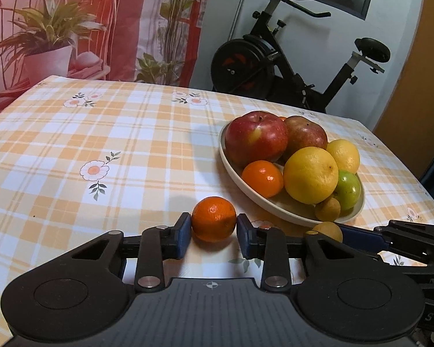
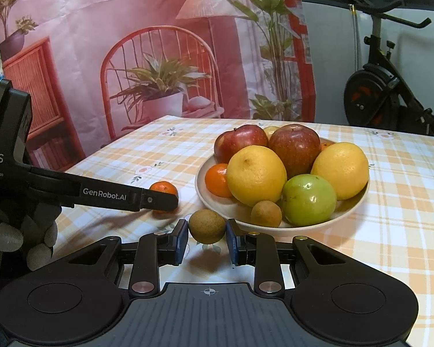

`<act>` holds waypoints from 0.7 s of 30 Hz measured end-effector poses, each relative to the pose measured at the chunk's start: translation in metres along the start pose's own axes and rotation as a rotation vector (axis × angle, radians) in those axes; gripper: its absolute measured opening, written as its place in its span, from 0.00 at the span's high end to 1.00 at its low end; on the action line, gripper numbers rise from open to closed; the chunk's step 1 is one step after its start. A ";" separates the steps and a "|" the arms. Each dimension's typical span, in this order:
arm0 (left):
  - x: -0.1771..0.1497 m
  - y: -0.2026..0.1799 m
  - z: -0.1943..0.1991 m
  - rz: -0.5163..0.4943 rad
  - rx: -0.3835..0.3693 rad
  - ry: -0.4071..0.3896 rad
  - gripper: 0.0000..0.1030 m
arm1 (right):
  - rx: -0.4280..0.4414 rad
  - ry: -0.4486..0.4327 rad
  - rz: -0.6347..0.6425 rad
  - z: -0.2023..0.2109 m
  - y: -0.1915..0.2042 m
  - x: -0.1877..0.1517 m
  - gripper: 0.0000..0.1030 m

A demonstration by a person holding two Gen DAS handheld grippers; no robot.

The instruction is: Organize fruits

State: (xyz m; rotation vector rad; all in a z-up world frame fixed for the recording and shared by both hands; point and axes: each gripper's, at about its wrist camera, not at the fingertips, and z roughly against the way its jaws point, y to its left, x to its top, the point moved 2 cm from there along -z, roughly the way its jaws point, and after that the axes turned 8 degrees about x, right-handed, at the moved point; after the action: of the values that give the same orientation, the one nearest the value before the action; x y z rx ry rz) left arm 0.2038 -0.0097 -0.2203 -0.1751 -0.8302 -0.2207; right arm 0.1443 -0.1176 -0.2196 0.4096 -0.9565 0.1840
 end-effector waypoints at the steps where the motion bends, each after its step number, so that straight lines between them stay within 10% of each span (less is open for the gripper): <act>1: 0.000 0.000 0.000 0.000 0.000 0.002 0.65 | 0.001 -0.003 0.000 0.001 0.000 0.000 0.75; 21: 0.012 -0.050 0.026 -0.100 0.002 -0.032 0.65 | 0.000 -0.148 -0.044 0.030 -0.017 0.000 0.75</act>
State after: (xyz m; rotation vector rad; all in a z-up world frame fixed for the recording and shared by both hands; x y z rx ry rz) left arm 0.1802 -0.0536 -0.1912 -0.1352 -0.8715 -0.3117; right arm 0.1271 -0.1453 -0.2082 0.4487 -1.0917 0.1153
